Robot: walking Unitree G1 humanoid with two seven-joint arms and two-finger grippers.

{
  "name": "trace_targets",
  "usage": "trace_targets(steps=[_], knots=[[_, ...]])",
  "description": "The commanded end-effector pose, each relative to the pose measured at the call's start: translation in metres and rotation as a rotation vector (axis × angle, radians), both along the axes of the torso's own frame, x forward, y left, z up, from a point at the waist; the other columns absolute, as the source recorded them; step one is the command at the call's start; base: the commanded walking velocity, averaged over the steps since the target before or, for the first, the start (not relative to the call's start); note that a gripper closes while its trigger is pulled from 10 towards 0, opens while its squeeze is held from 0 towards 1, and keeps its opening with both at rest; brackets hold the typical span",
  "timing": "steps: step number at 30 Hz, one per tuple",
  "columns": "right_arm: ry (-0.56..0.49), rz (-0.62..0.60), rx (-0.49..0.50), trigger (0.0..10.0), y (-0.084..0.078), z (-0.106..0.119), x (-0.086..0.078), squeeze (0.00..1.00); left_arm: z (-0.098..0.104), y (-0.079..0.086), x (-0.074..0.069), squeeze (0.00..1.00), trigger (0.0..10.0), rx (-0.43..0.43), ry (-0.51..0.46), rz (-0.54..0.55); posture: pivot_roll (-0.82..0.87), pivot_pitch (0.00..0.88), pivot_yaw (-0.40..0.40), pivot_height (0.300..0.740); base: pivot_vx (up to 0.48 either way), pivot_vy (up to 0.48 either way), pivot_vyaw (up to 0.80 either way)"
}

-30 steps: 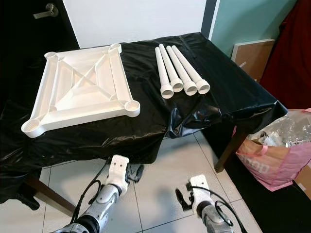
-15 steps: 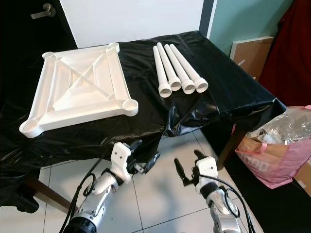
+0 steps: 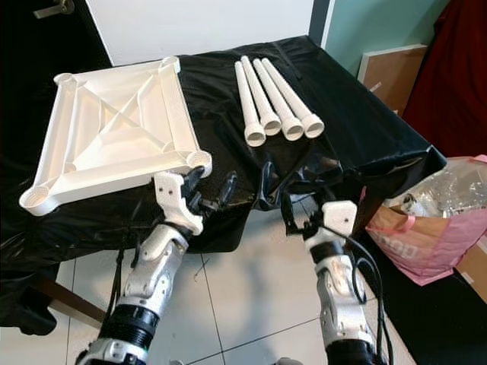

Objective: Building children table

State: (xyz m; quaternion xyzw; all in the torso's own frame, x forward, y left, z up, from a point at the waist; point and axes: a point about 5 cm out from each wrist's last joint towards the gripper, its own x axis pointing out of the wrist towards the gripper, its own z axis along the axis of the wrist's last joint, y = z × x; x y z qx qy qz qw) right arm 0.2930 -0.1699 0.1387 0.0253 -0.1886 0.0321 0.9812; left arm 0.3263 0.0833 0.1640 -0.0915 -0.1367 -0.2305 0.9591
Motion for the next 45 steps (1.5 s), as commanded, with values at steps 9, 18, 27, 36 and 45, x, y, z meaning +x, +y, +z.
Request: trace_targets(steps=[9,18,27,36,45], knots=[[0.048,-0.081,-0.031,10.0,-0.013,0.004,-0.004,0.00,-0.004,0.043,0.008,0.00,10.0,-0.038,0.090,0.230,-0.21,0.033,0.034,0.740,0.000,0.000,0.00],[0.070,-0.055,-0.053,10.0,-0.013,0.000,-0.005,0.00,-0.003,0.048,0.003,0.00,10.0,0.089,0.066,0.257,-0.18,0.016,0.046,0.740,0.000,0.000,0.00],[0.099,-0.028,-0.144,10.0,-0.005,-0.009,-0.010,0.00,-0.014,0.046,-0.011,0.00,10.0,0.111,0.078,0.264,-0.16,0.003,0.036,0.740,0.000,0.000,0.00],[0.071,-0.062,-0.181,10.0,0.001,-0.007,-0.005,0.00,-0.010,0.051,-0.015,0.00,10.0,0.107,0.077,0.293,-0.14,0.000,0.014,0.740,0.000,0.000,0.00],[0.093,-0.015,-0.147,10.0,0.002,-0.008,-0.002,0.00,-0.015,0.052,-0.017,0.00,10.0,0.127,0.112,0.288,-0.14,0.000,0.006,0.740,0.000,0.000,0.00]])
